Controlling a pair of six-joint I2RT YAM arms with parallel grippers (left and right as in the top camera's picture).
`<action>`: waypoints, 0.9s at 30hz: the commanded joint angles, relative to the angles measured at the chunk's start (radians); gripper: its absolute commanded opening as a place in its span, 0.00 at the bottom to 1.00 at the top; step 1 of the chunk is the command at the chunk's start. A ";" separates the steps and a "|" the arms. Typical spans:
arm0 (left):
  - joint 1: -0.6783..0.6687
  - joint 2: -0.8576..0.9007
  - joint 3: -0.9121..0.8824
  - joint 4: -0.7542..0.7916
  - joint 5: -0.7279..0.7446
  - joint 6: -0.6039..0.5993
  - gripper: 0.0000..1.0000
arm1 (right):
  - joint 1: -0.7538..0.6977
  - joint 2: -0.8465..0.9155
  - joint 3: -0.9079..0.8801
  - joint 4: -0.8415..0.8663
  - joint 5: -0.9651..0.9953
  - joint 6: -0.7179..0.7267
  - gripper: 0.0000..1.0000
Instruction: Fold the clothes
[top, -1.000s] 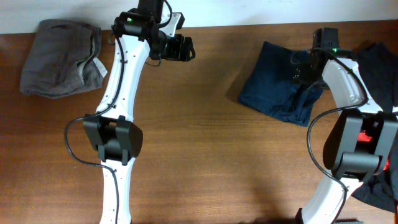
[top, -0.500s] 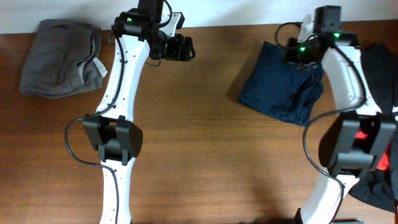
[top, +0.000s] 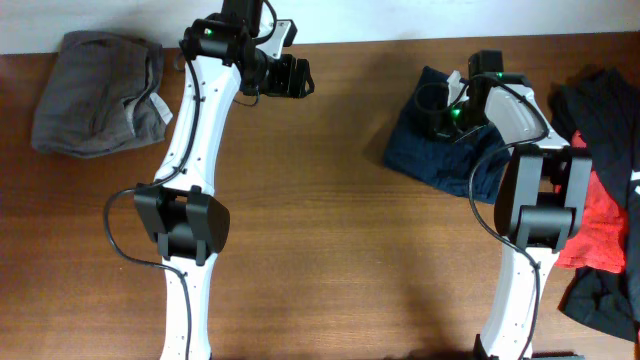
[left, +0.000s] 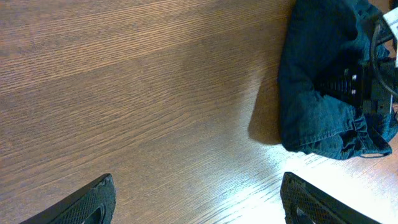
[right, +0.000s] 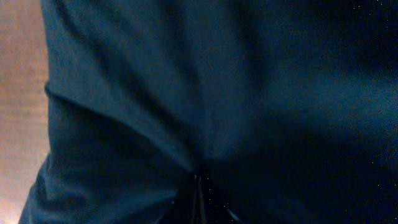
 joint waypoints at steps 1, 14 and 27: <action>-0.002 0.000 0.010 0.007 0.007 0.016 0.85 | 0.052 0.027 -0.005 -0.045 -0.019 -0.076 0.04; -0.001 0.000 0.010 0.005 0.007 0.016 0.85 | 0.303 0.026 -0.004 -0.287 -0.029 -0.246 0.04; 0.000 0.000 0.006 -0.141 -0.001 0.038 0.86 | 0.298 0.013 0.429 -0.472 0.060 -0.181 0.99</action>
